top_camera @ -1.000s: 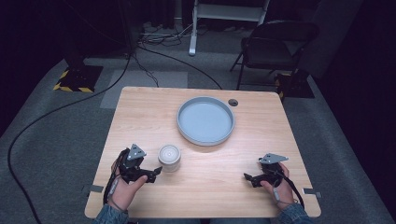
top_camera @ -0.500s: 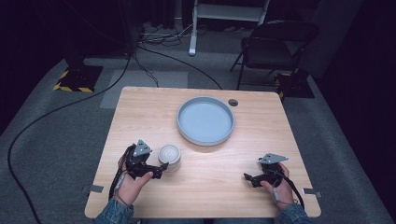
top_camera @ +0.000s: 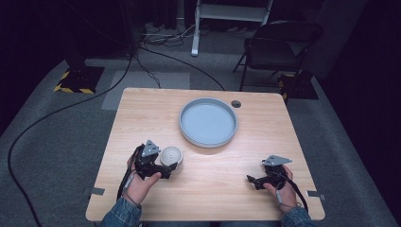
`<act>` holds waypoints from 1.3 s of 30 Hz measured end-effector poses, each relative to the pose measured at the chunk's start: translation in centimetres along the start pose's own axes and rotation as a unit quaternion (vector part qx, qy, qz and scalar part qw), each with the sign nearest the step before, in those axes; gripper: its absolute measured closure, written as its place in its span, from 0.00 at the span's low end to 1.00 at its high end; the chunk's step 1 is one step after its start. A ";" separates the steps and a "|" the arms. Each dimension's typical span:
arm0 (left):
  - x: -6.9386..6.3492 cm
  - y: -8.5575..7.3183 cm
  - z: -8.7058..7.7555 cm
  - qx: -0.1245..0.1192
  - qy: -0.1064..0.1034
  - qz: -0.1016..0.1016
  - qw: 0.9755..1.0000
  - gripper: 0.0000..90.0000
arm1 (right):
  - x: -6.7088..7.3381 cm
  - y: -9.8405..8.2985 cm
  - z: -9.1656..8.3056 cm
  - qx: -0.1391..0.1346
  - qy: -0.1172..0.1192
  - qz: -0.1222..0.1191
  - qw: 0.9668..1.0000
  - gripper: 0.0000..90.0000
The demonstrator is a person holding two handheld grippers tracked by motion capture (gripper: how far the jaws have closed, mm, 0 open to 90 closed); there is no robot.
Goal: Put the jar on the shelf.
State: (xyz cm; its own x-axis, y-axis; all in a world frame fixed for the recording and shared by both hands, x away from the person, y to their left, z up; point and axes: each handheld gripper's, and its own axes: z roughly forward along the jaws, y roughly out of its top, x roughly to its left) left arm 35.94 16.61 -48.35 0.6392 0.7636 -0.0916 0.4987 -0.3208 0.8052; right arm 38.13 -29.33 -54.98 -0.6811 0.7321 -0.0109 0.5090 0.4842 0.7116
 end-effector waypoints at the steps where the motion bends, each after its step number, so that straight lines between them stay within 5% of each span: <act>1: 0.0 0.0 0.2 -0.001 -0.002 -0.001 1.000 0.03 | 0.0 0.0 0.0 0.000 0.000 0.000 1.000 0.00; 24: -0.1 -1.1 3.4 0.022 -0.003 -0.015 1.000 0.04 | 0.0 0.0 0.0 0.000 -0.002 0.002 1.000 0.00; 39: -0.5 -1.2 4.6 0.040 0.017 -0.002 0.999 0.08 | 0.0 0.0 0.0 0.000 -0.002 0.002 1.000 0.00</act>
State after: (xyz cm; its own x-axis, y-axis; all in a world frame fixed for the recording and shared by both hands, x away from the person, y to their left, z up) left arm 37.70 14.11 -51.96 0.6170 0.7835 -0.0732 0.5477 -0.3608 0.7548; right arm 38.09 -29.31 -54.98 -0.6774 0.7355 -0.0104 0.5117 0.4814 0.7116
